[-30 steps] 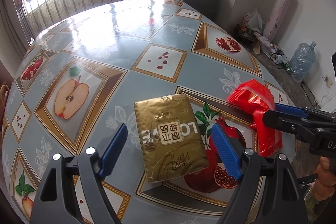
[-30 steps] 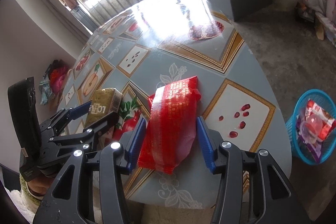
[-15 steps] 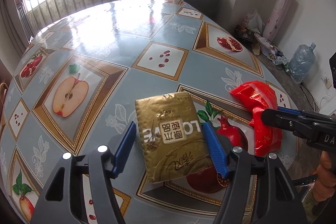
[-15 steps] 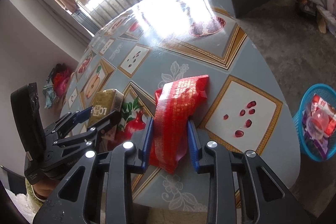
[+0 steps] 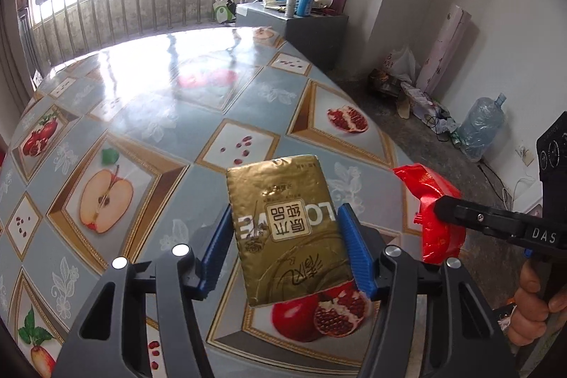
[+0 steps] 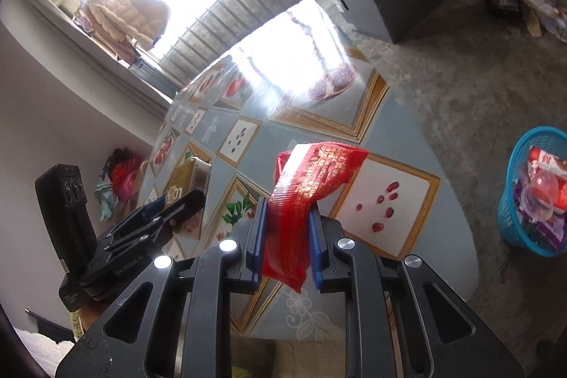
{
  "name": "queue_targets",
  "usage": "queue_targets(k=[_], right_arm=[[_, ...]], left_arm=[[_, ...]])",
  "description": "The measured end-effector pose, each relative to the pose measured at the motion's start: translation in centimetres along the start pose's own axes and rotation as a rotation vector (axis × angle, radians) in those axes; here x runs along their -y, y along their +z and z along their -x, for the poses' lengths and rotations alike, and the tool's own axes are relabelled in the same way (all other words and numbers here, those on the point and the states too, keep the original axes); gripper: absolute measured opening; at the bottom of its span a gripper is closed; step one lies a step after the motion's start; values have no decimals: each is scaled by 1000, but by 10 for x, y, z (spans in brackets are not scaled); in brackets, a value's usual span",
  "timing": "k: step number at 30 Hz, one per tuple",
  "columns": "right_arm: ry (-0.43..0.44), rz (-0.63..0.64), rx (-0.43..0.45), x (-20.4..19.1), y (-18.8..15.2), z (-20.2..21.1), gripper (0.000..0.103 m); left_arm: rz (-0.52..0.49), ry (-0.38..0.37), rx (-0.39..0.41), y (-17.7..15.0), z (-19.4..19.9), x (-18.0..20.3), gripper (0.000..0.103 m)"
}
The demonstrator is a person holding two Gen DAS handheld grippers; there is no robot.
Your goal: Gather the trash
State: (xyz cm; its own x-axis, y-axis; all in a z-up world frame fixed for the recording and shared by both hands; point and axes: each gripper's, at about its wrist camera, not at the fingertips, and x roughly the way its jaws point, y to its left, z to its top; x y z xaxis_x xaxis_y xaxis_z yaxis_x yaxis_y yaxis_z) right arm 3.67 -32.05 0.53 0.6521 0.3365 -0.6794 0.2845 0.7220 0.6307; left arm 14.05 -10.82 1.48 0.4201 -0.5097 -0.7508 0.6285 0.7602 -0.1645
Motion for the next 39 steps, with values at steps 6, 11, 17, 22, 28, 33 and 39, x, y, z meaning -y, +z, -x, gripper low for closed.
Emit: queue_targets(k=[6, 11, 17, 22, 28, 33, 39], right_arm=[[-88, -90, 164, 51, 3, 72, 19], [-238, -245, 300, 125, -13, 131, 19], [-355, -448, 309, 210, -37, 136, 20], [-380, -588, 268, 263, -41, 111, 20], [-382, -719, 259, 320, -38, 92, 30], [-392, -801, 151, 372, -39, 50, 46], [-405, -830, 178, 376, -51, 56, 50]], left_arm=[[-99, -168, 26, 35, 3, 69, 58], [-227, -299, -57, 54, -34, 154, 58], [-333, -400, -272, 56, -122, 252, 58], [-436, -373, -395, 50, -196, 324, 58], [-504, -388, -487, 40, -264, 384, 61], [-518, -328, -531, 34, -308, 406, 77], [-462, -372, -472, 47, -288, 390, 77]])
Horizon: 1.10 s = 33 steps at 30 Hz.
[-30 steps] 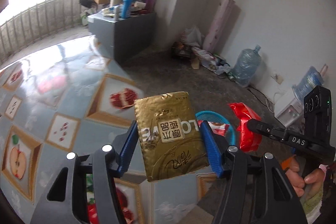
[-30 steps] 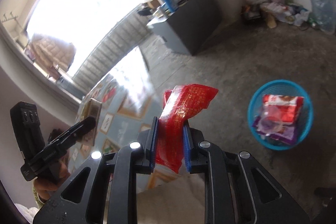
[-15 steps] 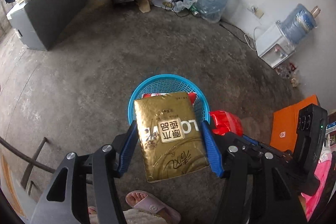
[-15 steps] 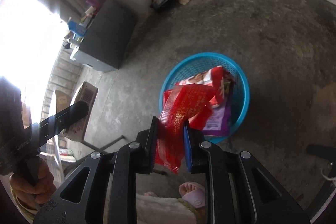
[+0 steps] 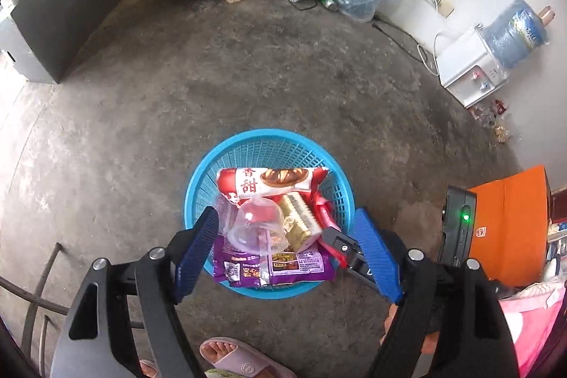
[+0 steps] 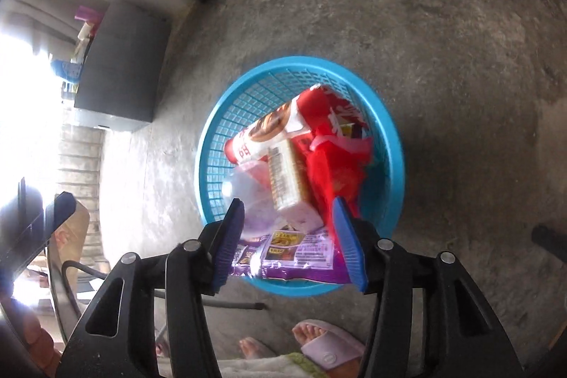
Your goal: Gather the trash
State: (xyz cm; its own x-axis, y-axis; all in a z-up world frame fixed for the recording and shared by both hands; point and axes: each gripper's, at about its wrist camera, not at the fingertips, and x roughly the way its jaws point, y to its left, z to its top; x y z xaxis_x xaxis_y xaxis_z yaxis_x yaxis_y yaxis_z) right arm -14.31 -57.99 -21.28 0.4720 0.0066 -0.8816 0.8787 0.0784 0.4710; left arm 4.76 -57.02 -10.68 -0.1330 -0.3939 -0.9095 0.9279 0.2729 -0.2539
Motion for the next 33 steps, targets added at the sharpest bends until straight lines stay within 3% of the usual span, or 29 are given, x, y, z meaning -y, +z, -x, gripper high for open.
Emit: queue_targets(k=[5, 10, 15, 17, 22, 24, 26, 31, 33], right_arm=[[37, -19, 86, 7, 4, 29, 51], [60, 33, 204, -9, 4, 79, 52], [84, 211, 312, -62, -28, 136, 61], [94, 321, 358, -93, -51, 157, 71], [96, 592, 472, -157, -116, 202, 93], [100, 678, 515, -177, -143, 213, 95], [104, 751, 529, -194, -168, 220, 95], [173, 909, 497, -227, -221, 227, 95], [168, 976, 496, -236, -240, 225, 95]], left_arm=[[15, -10, 77, -9, 41, -2, 77], [6, -23, 199, -31, 108, 3, 77], [32, 2, 334, -75, 184, -4, 87], [48, 35, 394, -103, 216, -9, 91], [124, 163, 512, -182, 288, -32, 97], [181, 226, 544, -210, 309, -41, 97], [272, 337, 563, -240, 327, -50, 97], [458, 627, 610, -306, 351, -65, 97], [508, 682, 623, -331, 358, -72, 97]])
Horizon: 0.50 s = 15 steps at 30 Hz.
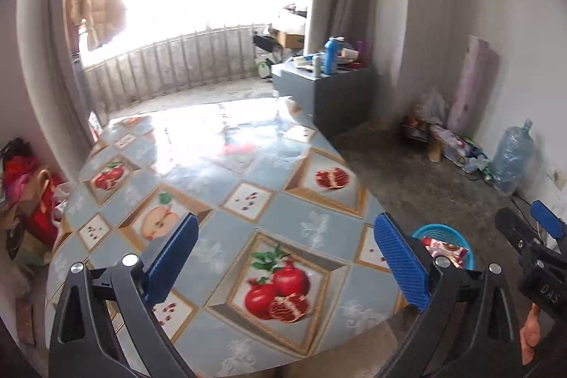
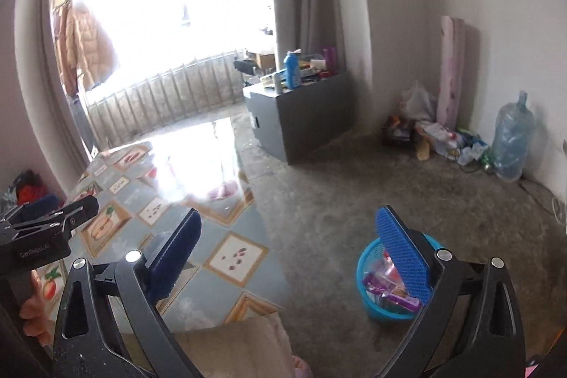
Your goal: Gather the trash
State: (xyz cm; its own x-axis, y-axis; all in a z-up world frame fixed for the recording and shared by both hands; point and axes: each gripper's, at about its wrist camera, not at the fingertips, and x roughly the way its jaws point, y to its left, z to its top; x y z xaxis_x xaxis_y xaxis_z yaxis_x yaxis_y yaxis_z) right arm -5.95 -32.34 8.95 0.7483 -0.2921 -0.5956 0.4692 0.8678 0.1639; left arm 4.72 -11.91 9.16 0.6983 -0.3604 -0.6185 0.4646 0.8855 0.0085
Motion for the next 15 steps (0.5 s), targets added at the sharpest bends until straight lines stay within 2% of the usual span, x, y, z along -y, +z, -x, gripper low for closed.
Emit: queue_targets(k=[4, 8, 11, 15], right_arm=[[7, 105, -30, -34, -14, 0, 95], [-2, 132, -158, -52, -30, -10, 95], [-49, 142, -286, -55, -45, -24, 95], [-84, 182, -382, -64, -69, -27, 95]], left_arm=[[84, 106, -45, -25, 4, -34, 97], [131, 184, -197, -56, -11, -50, 97], [138, 193, -290, -80, -20, -50, 97], [148, 195, -354, -93, -30, -50, 97]])
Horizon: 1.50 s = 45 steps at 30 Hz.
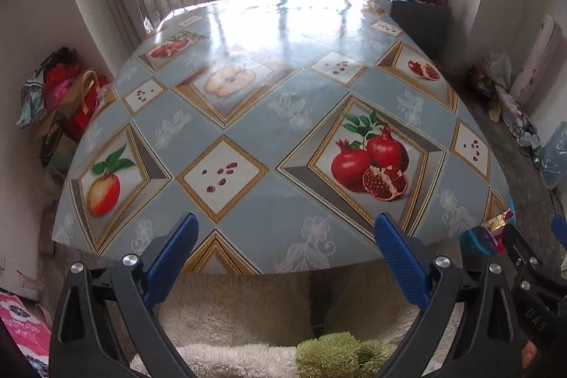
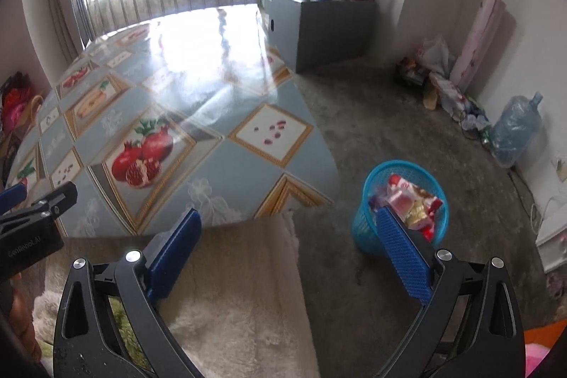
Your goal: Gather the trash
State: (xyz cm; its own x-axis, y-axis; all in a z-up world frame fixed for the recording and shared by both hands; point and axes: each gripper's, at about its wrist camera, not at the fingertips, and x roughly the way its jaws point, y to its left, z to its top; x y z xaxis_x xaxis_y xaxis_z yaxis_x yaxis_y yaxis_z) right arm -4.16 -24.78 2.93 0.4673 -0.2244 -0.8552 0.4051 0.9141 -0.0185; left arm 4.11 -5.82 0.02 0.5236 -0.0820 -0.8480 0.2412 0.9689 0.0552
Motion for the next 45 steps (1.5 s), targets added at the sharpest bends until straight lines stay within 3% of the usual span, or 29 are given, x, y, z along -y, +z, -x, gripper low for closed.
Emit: queue_targets(k=[5, 13, 45], right_arm=[[-60, 5, -68, 1, -11, -9, 95], [-93, -13, -94, 3, -8, -17, 95], [-92, -26, -79, 0, -6, -14, 95]], left_arm=[[11, 13, 3, 2, -1, -6, 97], [1, 3, -25, 3, -10, -4, 97], [-22, 3, -12, 1, -6, 2, 97]])
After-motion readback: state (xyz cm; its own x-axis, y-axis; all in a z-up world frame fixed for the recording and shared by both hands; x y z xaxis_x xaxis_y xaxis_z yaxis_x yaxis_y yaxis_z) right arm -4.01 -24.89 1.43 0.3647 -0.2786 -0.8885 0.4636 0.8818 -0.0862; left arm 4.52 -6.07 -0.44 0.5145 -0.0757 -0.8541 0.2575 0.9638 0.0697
